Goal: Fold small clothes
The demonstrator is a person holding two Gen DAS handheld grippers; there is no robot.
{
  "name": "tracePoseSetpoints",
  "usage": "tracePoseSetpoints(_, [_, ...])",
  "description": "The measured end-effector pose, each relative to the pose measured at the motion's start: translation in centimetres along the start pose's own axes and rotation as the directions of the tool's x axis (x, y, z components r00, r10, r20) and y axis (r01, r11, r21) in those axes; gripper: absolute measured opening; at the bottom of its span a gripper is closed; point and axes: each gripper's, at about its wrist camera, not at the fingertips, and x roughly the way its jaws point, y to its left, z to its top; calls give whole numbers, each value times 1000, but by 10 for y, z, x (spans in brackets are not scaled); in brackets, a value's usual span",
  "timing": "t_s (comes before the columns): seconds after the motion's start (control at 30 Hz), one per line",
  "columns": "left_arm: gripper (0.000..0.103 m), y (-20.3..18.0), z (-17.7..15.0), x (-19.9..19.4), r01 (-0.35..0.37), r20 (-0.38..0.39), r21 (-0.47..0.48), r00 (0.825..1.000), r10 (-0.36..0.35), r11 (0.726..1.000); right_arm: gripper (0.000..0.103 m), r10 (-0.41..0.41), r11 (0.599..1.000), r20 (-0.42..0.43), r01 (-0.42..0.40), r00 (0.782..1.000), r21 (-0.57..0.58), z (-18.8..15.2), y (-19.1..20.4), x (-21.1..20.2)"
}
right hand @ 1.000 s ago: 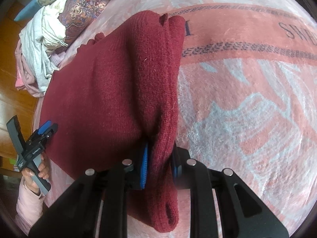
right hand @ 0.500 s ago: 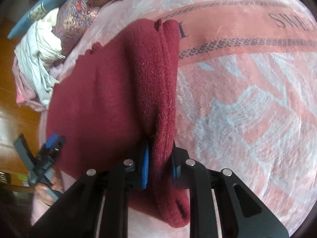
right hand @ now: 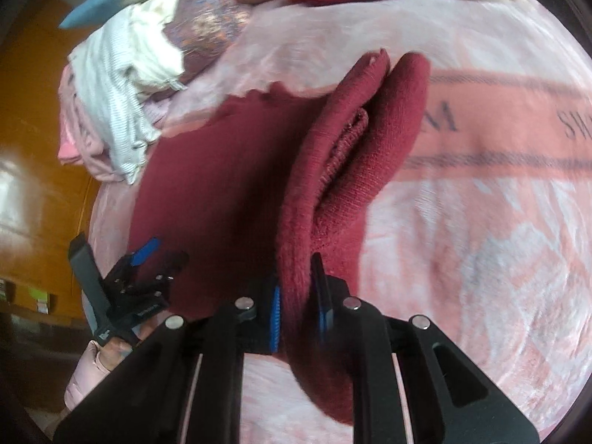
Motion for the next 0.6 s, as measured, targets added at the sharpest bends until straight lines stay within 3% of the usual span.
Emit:
tracePoseSetpoints(0.3, [94, 51, 36, -15, 43, -8, -135, 999, -45, 990, 12, 52, 991, -32, -55, 998, -120, 21, 85, 30])
tracePoseSetpoints(0.37, [93, 60, 42, -6, 2, -35, -146, 999, -7, 989, 12, 42, 989, -49, -49, 998, -143, 24, 103, 43])
tracePoseSetpoints(0.6, [94, 73, 41, 8, 32, -60, -125, 997, -39, 992, 9, -36, 980, -186, -1, 982, -200, 11, 131, 119])
